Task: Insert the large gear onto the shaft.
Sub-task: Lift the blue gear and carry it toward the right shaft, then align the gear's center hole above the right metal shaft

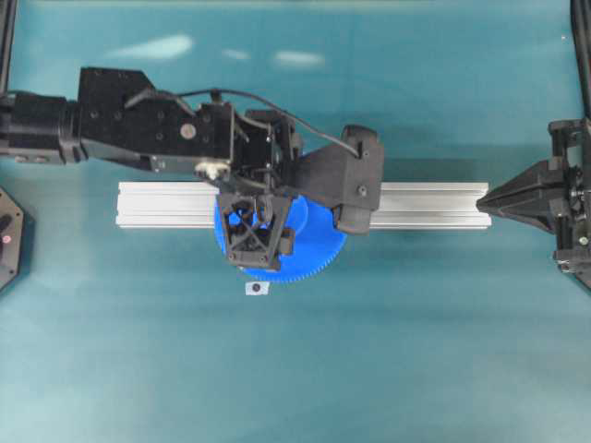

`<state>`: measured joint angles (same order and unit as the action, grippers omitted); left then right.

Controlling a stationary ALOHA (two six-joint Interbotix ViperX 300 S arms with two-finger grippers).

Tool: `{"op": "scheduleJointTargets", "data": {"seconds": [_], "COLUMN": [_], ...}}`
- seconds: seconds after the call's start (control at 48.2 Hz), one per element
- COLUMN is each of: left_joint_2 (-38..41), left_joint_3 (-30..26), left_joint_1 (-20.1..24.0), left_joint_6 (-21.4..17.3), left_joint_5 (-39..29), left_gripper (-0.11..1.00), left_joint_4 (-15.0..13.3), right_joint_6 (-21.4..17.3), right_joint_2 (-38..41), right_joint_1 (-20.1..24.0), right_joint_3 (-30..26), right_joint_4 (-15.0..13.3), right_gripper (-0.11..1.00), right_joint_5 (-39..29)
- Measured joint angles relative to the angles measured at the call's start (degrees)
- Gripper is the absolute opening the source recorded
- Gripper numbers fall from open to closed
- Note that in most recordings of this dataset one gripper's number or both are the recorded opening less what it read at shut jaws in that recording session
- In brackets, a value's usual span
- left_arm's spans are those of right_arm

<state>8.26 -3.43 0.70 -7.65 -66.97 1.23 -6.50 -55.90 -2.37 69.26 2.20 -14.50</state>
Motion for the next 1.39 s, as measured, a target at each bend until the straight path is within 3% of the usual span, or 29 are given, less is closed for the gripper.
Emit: {"op": "scheduleJointTargets", "data": {"seconds": [0.56, 0.913, 1.39], "left_joint_2": [6.5, 12.92, 18.81], "left_joint_3": [-9.76, -16.96, -20.92], "left_joint_1": [3.25, 3.96, 4.92], "left_joint_6": [-7.03, -7.56, -7.82], "left_joint_5": [-1.67, -2.2, -2.29], "left_gripper": [0.76, 0.76, 0.76], "left_joint_4": [-0.09, 0.0, 0.0], "right_joint_6": [0.0, 0.0, 0.0], "right_joint_2": [-0.62, -0.97, -2.02], "right_joint_1": [0.0, 0.0, 0.0], "right_joint_3": [0.0, 0.26, 0.88], "right_joint_4": [0.09, 0.0, 0.0], "right_gripper": [0.09, 0.09, 0.09], "right_joint_5": [-1.23, -1.23, -1.23]}}
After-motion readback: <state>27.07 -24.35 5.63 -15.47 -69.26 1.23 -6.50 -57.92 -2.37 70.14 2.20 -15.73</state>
